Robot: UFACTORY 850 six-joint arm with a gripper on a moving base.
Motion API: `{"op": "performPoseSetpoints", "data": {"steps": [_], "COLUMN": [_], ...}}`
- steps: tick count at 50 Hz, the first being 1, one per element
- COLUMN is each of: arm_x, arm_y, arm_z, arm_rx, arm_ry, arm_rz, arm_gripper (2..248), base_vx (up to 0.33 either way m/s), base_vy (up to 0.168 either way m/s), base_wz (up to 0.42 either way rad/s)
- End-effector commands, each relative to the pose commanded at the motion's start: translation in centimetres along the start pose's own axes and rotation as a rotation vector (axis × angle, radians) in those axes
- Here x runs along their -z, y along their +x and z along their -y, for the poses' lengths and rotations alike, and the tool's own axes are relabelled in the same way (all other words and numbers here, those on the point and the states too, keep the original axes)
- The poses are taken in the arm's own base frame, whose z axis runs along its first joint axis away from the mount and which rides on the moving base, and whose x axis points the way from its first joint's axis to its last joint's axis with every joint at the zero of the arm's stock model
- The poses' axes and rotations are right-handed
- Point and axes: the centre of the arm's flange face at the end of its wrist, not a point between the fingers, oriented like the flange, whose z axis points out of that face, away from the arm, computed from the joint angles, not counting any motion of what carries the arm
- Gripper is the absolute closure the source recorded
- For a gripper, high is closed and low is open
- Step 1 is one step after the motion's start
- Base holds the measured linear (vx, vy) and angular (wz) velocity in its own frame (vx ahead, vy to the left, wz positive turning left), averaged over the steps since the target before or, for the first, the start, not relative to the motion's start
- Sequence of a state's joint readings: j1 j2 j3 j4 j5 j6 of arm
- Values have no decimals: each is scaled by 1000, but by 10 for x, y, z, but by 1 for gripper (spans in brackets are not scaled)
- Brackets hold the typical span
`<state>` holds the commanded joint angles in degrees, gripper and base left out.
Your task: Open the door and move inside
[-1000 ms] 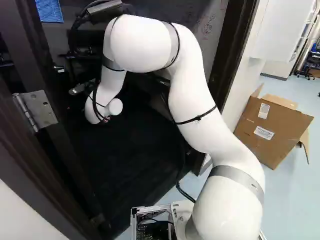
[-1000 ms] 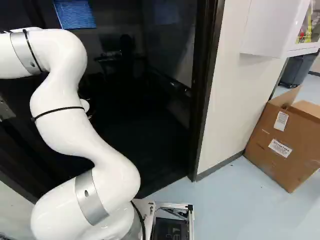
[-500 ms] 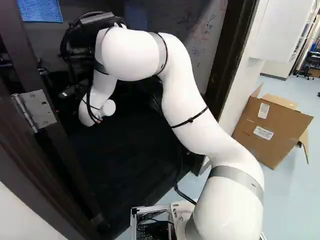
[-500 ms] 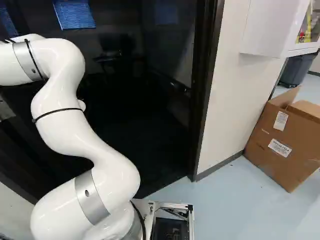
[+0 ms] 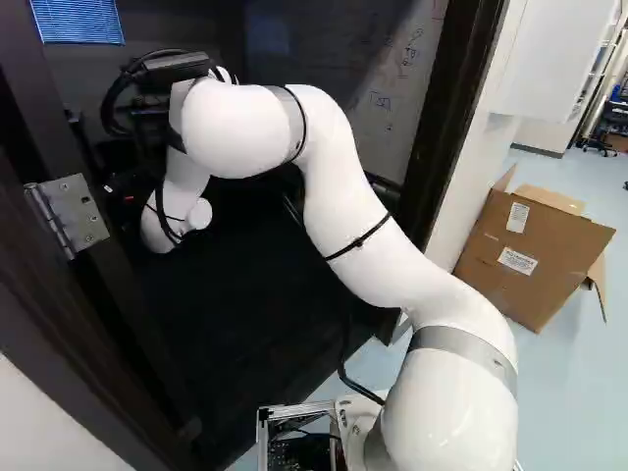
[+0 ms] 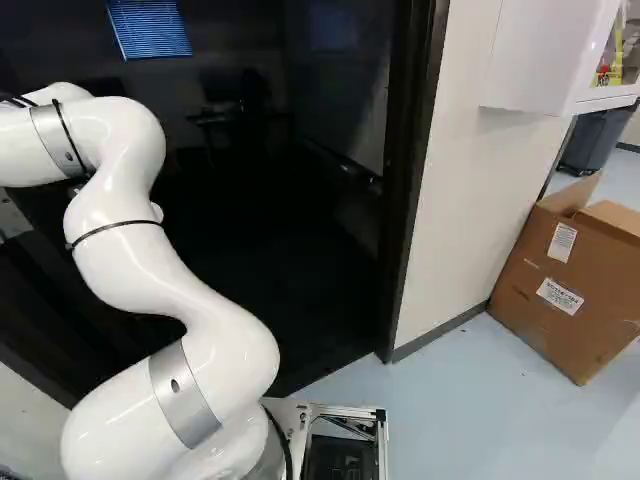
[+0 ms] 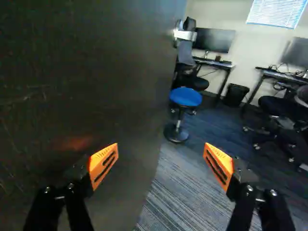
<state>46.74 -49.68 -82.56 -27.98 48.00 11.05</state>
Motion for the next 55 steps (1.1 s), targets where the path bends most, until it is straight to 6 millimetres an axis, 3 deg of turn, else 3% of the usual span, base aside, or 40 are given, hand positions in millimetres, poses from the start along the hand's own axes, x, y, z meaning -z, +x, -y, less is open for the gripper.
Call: {"op": "performPoseSetpoints", "data": {"steps": [18,55], "arm_x": [-14,45], "arm_y": [-1,-3], "arm_z": [7,-31], "arm_rx": [-44,-166], "arm_ry": [49,-107], "arm_rz": [-5,22], "arm_gripper": [3,3], "base_vx": [0,0], "base_vy": [0,0], "base_wz": [0,0]}}
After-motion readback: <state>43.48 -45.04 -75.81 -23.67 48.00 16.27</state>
